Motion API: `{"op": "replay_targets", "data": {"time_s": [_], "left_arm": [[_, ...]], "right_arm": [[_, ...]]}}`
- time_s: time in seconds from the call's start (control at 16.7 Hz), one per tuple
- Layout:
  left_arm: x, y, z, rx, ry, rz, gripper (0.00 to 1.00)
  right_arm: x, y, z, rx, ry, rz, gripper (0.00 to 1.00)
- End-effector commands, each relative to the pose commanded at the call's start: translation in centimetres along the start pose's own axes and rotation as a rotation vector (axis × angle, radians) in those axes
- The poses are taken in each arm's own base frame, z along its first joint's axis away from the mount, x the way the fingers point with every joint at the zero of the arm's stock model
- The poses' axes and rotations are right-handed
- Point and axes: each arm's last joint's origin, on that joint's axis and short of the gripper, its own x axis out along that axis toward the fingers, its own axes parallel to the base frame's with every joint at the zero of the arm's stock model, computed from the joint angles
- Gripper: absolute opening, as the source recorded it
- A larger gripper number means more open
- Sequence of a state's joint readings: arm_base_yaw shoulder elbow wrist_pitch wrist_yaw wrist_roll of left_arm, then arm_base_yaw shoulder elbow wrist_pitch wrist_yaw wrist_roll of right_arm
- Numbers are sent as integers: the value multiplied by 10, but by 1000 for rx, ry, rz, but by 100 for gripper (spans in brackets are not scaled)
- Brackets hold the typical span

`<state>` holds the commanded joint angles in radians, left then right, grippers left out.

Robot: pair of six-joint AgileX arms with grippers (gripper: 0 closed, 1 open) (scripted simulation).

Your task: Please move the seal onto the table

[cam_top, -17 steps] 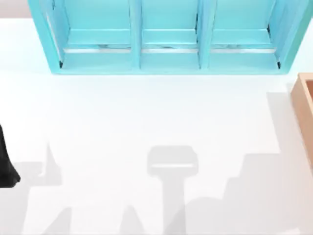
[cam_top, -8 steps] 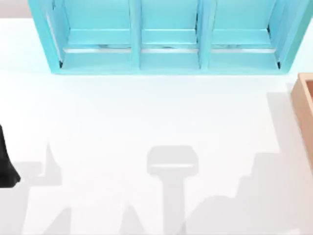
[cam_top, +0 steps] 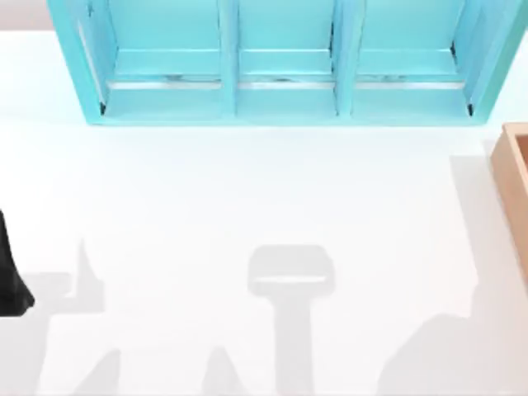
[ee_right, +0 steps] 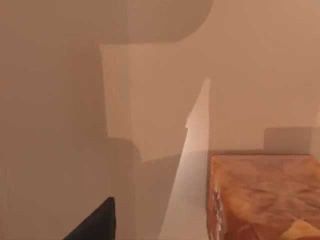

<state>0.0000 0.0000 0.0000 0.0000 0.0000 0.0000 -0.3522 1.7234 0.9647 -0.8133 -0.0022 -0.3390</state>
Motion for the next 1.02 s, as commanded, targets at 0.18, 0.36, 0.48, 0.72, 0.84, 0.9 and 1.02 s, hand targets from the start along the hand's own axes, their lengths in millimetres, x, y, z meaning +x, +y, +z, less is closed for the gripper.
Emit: {"op": "replay_targets", "data": {"time_s": [0.18, 0.36, 0.48, 0.72, 0.84, 0.9, 1.02], "left_arm": [[0, 0, 0, 0, 0, 0, 100], [0, 0, 0, 0, 0, 0, 100], [0, 0, 0, 0, 0, 0, 100], [0, 0, 0, 0, 0, 0, 100], [0, 0, 0, 0, 0, 0, 100], [0, 0, 0, 0, 0, 0, 100], [0, 0, 0, 0, 0, 0, 100]], "right_arm": [[4, 0, 0, 0, 0, 0, 100], [4, 0, 0, 0, 0, 0, 92], [4, 0, 0, 0, 0, 0, 77], [4, 0, 0, 0, 0, 0, 47], [4, 0, 0, 0, 0, 0, 32], [4, 0, 0, 0, 0, 0, 25], [4, 0, 0, 0, 0, 0, 10]]}}
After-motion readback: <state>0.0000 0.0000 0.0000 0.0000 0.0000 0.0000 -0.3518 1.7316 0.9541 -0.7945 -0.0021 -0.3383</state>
